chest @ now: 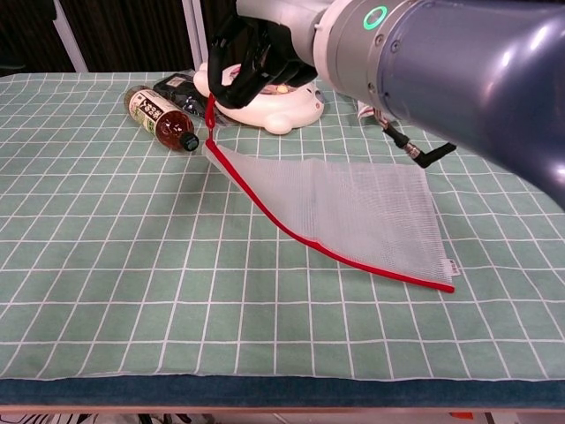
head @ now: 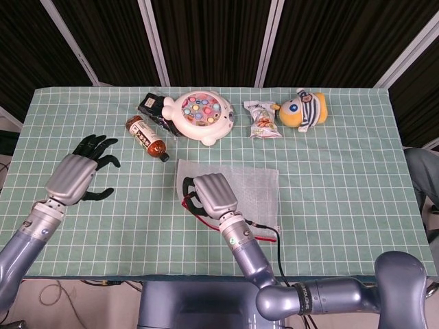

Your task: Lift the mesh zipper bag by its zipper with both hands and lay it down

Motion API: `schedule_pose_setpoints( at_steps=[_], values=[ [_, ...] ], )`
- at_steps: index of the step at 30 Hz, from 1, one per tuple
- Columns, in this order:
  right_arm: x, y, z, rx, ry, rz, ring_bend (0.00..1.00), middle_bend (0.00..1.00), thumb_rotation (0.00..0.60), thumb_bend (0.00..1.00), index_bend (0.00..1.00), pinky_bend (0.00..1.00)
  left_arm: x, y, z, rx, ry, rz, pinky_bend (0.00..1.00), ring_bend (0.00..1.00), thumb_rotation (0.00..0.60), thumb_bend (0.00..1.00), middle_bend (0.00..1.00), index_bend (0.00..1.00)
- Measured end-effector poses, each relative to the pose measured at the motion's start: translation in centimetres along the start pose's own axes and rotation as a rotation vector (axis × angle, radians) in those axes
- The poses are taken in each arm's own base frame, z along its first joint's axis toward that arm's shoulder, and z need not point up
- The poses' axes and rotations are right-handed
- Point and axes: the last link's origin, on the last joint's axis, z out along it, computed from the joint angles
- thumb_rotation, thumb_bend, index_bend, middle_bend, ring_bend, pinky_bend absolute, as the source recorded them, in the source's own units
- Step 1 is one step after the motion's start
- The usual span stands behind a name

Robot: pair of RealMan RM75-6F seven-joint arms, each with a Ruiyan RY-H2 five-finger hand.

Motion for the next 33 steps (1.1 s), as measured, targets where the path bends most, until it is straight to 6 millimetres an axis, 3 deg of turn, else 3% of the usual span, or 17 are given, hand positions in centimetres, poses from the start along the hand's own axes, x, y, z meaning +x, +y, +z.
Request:
schedule_pose_setpoints(
  at_steps=[6, 14, 33],
  values=[
    [0.1, -0.4, 0.1, 0.006, 0.004, 0.002, 1.0, 1.0, 0.6, 0.57, 0.6, 1.0, -0.3, 1.4, 2.5, -0.063, -0.057, 0.011, 0.0, 0.0, 0.6, 0.19, 0.12, 0.4],
    [0.0, -0.5, 0.2, 0.001, -0.003, 0.0, 1.0, 1.0, 0.6, 0.57, 0.6, 1.0, -2.4, 3.3, 4.4, -0.119, -0.126, -0.004, 0.0, 0.0, 0.6, 0.19, 0.12, 0.42],
    [-0.3, -0.6, 0.3, -0.003, -0.003, 0.004, 1.0, 1.0, 0.6, 0.57, 0.61, 1.0, -6.2, 6.4, 5.3, -0.183, -0.206, -0.052, 0.0, 0.0, 0.6, 0.2, 0.12, 0.45]
  ],
)
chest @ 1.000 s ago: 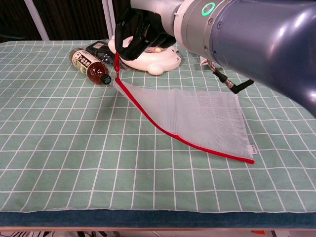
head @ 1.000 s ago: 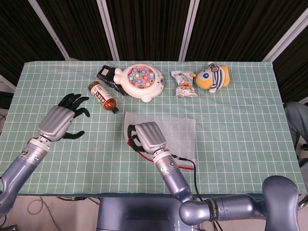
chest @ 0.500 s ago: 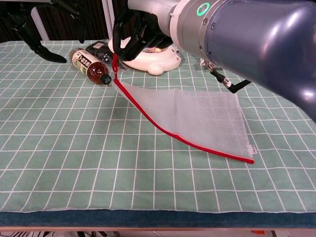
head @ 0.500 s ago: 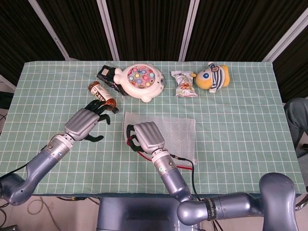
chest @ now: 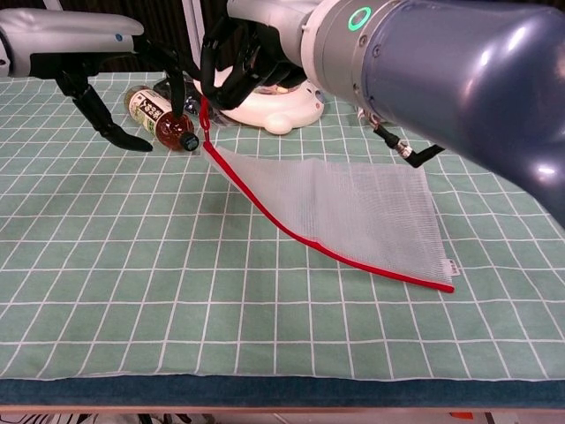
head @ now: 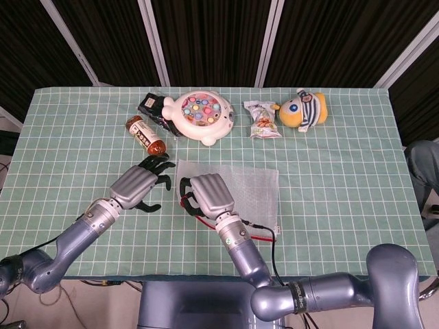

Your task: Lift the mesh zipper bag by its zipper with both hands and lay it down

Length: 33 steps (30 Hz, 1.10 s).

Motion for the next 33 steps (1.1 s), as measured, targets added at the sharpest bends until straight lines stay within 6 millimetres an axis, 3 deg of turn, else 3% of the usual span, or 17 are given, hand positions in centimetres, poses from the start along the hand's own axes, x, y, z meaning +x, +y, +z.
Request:
schedule_pose_setpoints(
  at_steps=[33],
  values=[
    [0.0, -0.4, 0.0, 0.001, 0.001, 0.006, 1.0, 1.0, 0.6, 0.57, 0.61, 1.0, -2.7, 2.8, 1.8, -0.052, 0.009, -0.092, 0.0, 0.0, 0.6, 0.3, 0.12, 0.49]
  ],
)
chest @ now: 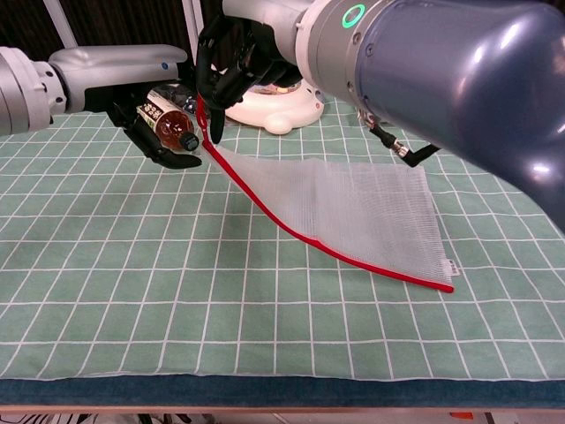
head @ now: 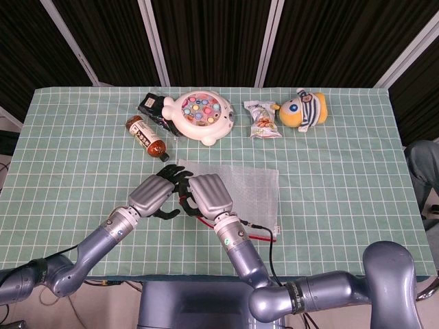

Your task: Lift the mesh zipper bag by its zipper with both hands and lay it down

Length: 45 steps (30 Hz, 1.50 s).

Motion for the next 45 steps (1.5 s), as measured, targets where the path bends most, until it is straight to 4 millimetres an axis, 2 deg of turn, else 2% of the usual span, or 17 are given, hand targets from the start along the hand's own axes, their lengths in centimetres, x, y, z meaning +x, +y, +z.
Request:
schedule_pose_setpoints(
  at_steps=[5, 26, 37, 45],
  values=[
    [0.04, -0.03, -0.03, 0.0, -0.001, 0.003, 1.0, 1.0, 0.6, 0.57, 0.61, 1.0, -0.14, 0.11, 0.09, 0.001, 0.003, -0.006, 0.0, 0.0, 0.6, 0.34, 0.12, 0.5],
    [-0.08, -0.06, -0.07, -0.001, -0.003, -0.002, 1.0, 1.0, 0.6, 0.57, 0.61, 1.0, -0.29, -0.39, 0.03, 0.012, 0.014, -0.017, 0.0, 0.0, 0.6, 0.36, 0.12, 0.54],
    [-0.42, -0.18, -0.19, 0.0, -0.01, -0.005, 1.0, 1.0, 0.6, 0.57, 0.61, 1.0, -0.46, -0.47, 0.0, 0.011, 0.014, -0.027, 0.0, 0.0, 0.6, 0.42, 0.13, 0.58],
    [-0.35, -0.32, -0.17, 0.0, -0.006, -0.001, 1.0, 1.0, 0.6, 0.57, 0.61, 1.0, -0.37, -0.59, -0.01, 0.012, 0.033, -0.036, 0.0, 0.0, 0.6, 0.43, 0.13, 0.59]
  ],
)
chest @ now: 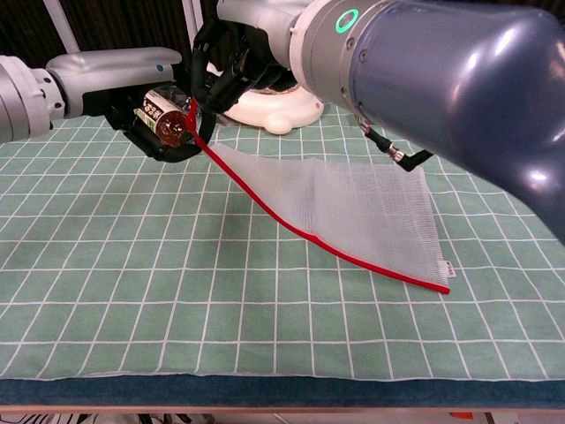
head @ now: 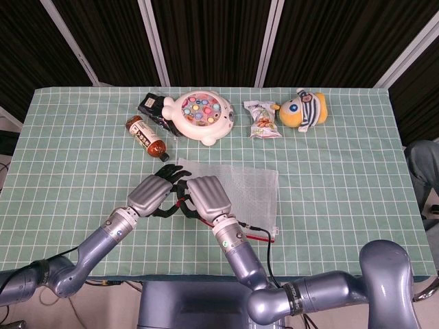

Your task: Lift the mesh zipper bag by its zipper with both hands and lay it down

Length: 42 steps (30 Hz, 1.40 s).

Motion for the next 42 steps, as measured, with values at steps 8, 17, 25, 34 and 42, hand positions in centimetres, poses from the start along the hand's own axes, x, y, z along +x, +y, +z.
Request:
schedule_pose_setpoints(
  at_steps=[8, 17, 25, 34, 42],
  values=[
    [0.6, 0.1, -0.1, -0.005, 0.019, 0.007, 1.0, 1.0, 0.6, 0.57, 0.61, 1.0, 0.8, 0.1, 0.2, 0.006, 0.068, -0.034, 0.0, 0.0, 0.6, 0.43, 0.14, 0.6],
    [1.3, 0.7, -0.3, -0.021, 0.037, 0.012, 1.0, 1.0, 0.6, 0.57, 0.61, 1.0, 1.8, 0.7, 0.6, 0.01, 0.136, -0.085, 0.0, 0.0, 0.6, 0.43, 0.14, 0.62],
    [1.8, 1.9, -0.5, -0.05, 0.045, 0.014, 1.0, 1.0, 0.6, 0.57, 0.61, 1.0, 2.5, 1.0, 0.5, 0.012, 0.168, -0.106, 0.0, 0.0, 0.6, 0.43, 0.14, 0.62],
    [2.2, 3.8, -0.8, -0.093, 0.052, 0.013, 1.0, 1.0, 0.6, 0.57, 0.61, 1.0, 3.7, 1.3, 0.4, 0.01, 0.214, -0.134, 0.0, 0.0, 0.6, 0.43, 0.15, 0.63],
    [2.3, 5.3, -1.5, -0.123, 0.044, 0.012, 1.0, 1.0, 0.6, 0.57, 0.61, 1.0, 4.5, 1.1, 0.4, 0.019, 0.268, -0.155, 0.0, 0.0, 0.6, 0.43, 0.15, 0.64]
  ],
)
